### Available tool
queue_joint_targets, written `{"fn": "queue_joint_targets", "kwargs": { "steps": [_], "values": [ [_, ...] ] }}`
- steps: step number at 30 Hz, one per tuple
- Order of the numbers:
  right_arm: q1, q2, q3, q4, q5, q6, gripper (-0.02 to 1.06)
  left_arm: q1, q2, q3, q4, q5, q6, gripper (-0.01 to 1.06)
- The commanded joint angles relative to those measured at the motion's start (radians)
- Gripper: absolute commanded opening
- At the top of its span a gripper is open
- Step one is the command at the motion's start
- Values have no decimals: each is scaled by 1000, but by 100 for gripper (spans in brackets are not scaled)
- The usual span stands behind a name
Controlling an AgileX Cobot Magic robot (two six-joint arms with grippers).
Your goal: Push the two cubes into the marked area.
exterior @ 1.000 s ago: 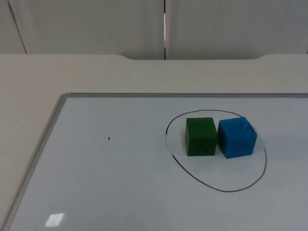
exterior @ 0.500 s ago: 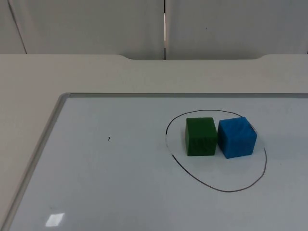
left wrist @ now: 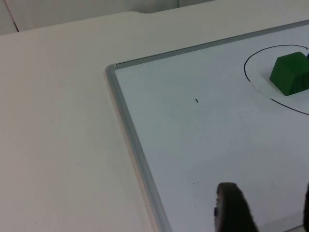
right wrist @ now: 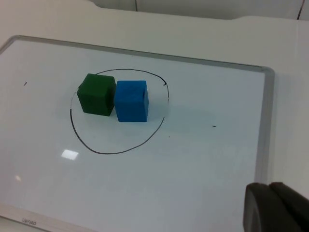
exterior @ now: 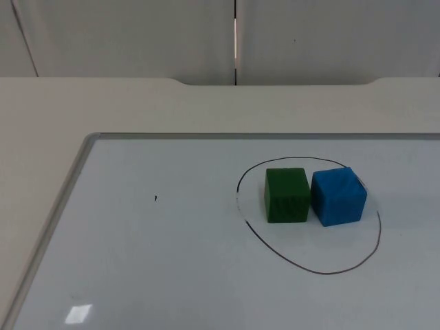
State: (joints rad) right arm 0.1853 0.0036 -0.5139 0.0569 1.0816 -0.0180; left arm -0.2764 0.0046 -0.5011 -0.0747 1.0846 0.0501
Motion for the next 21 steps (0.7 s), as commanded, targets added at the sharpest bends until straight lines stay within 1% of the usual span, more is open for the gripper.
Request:
{"fn": "queue_joint_targets", "kwargs": {
  "steps": [1, 3, 4, 7, 10, 19, 20, 21],
  "values": [
    [-2, -4, 2, -3, -2, 1, 0, 1, -5, 6, 9, -8, -10, 52],
    [-2, -4, 2, -3, -2, 1, 0, 1, -5, 6, 9, -8, -10, 64],
    [-2, -4, 2, -3, -2, 1, 0, 1, -5, 6, 9, -8, -10, 64],
    [-2, -4, 2, -3, -2, 1, 0, 1, -5, 6, 9, -8, -10, 73],
    [-2, -4, 2, -3, -2, 1, 0, 1, -5, 6, 9, -8, -10, 75],
    [-2, -4, 2, -3, -2, 1, 0, 1, -5, 6, 9, -8, -10, 75],
    [-2, -4, 2, -3, -2, 1, 0, 1, -5, 6, 9, -8, -10, 77],
    [-2, -4, 2, -3, -2, 1, 0, 1, -5, 6, 9, -8, -10, 81]
  ]
}}
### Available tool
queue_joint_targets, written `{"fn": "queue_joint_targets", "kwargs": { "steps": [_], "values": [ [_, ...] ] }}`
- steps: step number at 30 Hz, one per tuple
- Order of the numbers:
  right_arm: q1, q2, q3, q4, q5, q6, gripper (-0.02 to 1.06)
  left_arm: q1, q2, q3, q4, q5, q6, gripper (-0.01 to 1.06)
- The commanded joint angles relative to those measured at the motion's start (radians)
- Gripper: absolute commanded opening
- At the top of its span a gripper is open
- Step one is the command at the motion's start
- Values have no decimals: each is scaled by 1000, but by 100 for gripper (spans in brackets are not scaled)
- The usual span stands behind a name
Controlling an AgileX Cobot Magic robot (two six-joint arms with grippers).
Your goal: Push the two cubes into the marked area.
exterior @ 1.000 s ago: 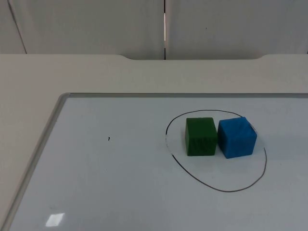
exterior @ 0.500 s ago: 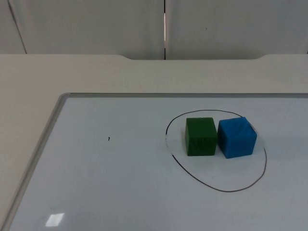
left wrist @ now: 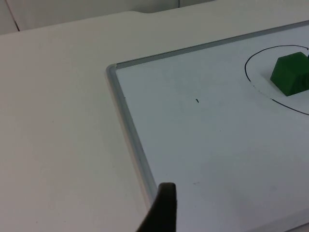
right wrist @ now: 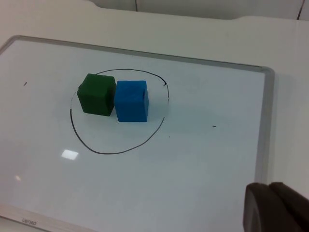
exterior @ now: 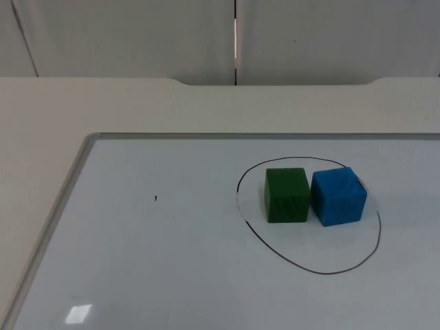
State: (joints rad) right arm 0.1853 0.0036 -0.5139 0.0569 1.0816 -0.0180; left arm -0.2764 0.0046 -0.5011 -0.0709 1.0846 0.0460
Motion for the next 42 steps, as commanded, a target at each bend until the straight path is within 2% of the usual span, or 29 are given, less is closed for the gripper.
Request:
{"fn": "queue_joint_targets", "kwargs": {
  "steps": [1, 3, 4, 15, 17, 19, 20, 23, 25, 26, 28, 39, 42],
  "values": [
    [-2, -4, 2, -3, -2, -1, 0, 1, -5, 6, 5, -8, -6, 86],
    [-2, -4, 2, -3, -2, -1, 0, 1, -5, 6, 5, -8, -6, 103],
    [-2, -4, 2, -3, -2, -1, 0, 1, -5, 6, 5, -8, -6, 105],
    [-2, -4, 2, -3, -2, -1, 2, 1, -5, 6, 5, -8, -6, 105],
    [-2, -4, 2, -3, -2, -1, 10, 1, -5, 6, 5, -8, -6, 105],
    [-2, -4, 2, -3, -2, -1, 24, 1, -5, 6, 5, -8, -6, 105],
    [-2, -4, 2, -3, -2, -1, 24, 1, -5, 6, 5, -8, -6, 105],
    [-2, -4, 2, -3, -2, -1, 51, 1, -5, 6, 5, -8, -6, 105],
    [-2, -4, 2, -3, -2, -1, 65, 1, -5, 6, 5, -8, -6, 105],
    [-2, -4, 2, -3, -2, -1, 65, 1, -5, 6, 5, -8, -6, 105],
    [-2, -4, 2, -3, -2, -1, 75, 1, -5, 6, 5, -8, -6, 105],
    [-2, -4, 2, -3, -2, -1, 78, 1, -5, 6, 5, -8, -6, 105],
    [-2, -4, 2, -3, -2, -1, 84, 1, -5, 6, 5, -8, -6, 105]
  ]
}}
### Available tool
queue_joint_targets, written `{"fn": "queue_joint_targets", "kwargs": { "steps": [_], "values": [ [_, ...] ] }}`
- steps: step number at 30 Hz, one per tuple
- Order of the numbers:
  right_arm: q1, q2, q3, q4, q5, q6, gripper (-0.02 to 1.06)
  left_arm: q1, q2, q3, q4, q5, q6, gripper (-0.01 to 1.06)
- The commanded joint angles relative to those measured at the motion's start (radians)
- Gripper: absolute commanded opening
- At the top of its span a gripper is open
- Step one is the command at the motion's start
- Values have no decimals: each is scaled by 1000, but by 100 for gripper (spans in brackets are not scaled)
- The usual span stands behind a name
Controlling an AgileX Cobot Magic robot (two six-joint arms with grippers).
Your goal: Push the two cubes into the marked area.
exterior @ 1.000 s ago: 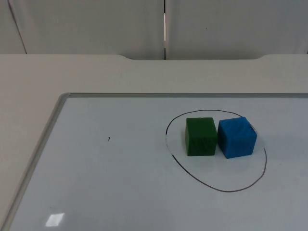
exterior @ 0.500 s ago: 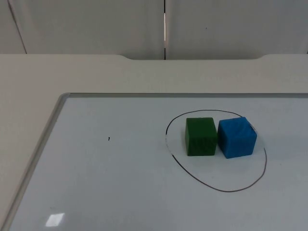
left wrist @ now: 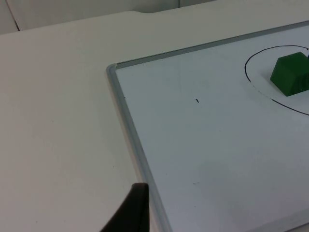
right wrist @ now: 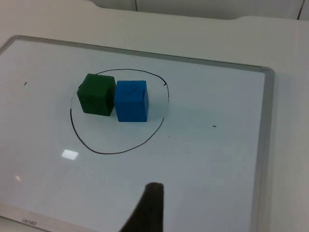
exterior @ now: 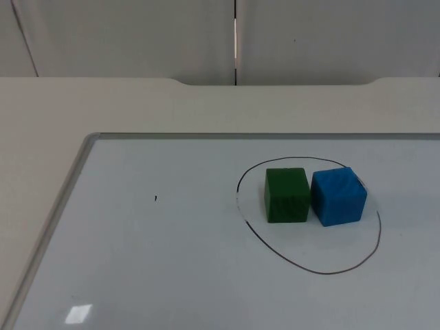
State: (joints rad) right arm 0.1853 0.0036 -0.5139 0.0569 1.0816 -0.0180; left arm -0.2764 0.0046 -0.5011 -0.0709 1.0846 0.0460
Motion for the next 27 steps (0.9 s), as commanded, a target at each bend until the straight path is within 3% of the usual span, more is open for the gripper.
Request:
{"fn": "queue_joint_targets", "kwargs": {
  "steps": [1, 3, 27],
  "values": [
    [-2, -4, 2, -3, -2, -1, 92, 1, -5, 6, 5, -8, -6, 105],
    [-2, -4, 2, -3, -2, -1, 105, 1, -5, 6, 5, -8, -6, 105],
    [-2, -4, 2, -1, -2, -1, 105, 1, -5, 6, 5, -8, -6, 105]
  ]
}}
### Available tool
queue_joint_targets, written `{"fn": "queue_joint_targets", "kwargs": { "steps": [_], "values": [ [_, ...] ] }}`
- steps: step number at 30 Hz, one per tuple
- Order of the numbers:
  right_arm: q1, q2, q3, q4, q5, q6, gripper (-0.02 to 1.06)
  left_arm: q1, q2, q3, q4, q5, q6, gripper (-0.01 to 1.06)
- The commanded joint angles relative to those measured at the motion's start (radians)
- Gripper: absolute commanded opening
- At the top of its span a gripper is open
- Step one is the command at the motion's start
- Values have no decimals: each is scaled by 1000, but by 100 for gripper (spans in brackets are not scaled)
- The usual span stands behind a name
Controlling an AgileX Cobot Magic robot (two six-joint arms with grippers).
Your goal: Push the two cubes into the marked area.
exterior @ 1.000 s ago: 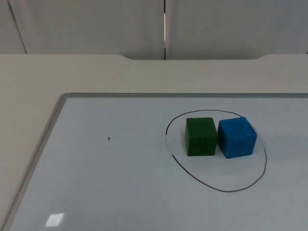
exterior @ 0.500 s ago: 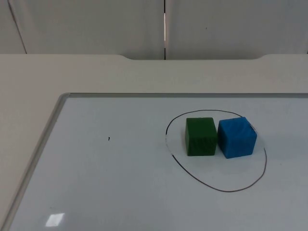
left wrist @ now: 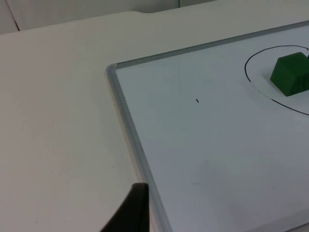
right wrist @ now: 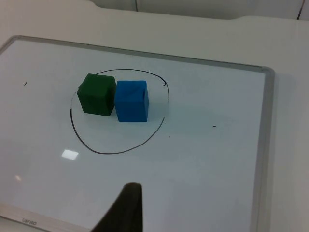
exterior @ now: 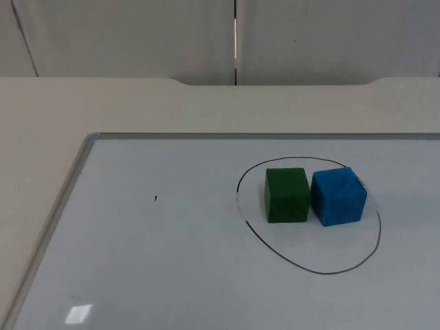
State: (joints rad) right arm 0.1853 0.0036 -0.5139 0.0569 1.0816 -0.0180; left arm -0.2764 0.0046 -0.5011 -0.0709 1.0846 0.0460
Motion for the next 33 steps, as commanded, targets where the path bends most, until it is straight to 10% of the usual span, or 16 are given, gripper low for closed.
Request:
{"fn": "queue_joint_targets", "kwargs": {
  "steps": [1, 25, 33],
  "values": [
    [-2, -4, 2, -1, -2, -1, 105, 1, -5, 6, 5, -8, -6, 105],
    [-11, -4, 2, 1, -4, 2, 105, 1, -5, 6, 5, -8, -6, 105],
    [-165, -4, 2, 1, -4, 2, 105, 1, -5, 6, 5, -8, -6, 105]
  ]
}}
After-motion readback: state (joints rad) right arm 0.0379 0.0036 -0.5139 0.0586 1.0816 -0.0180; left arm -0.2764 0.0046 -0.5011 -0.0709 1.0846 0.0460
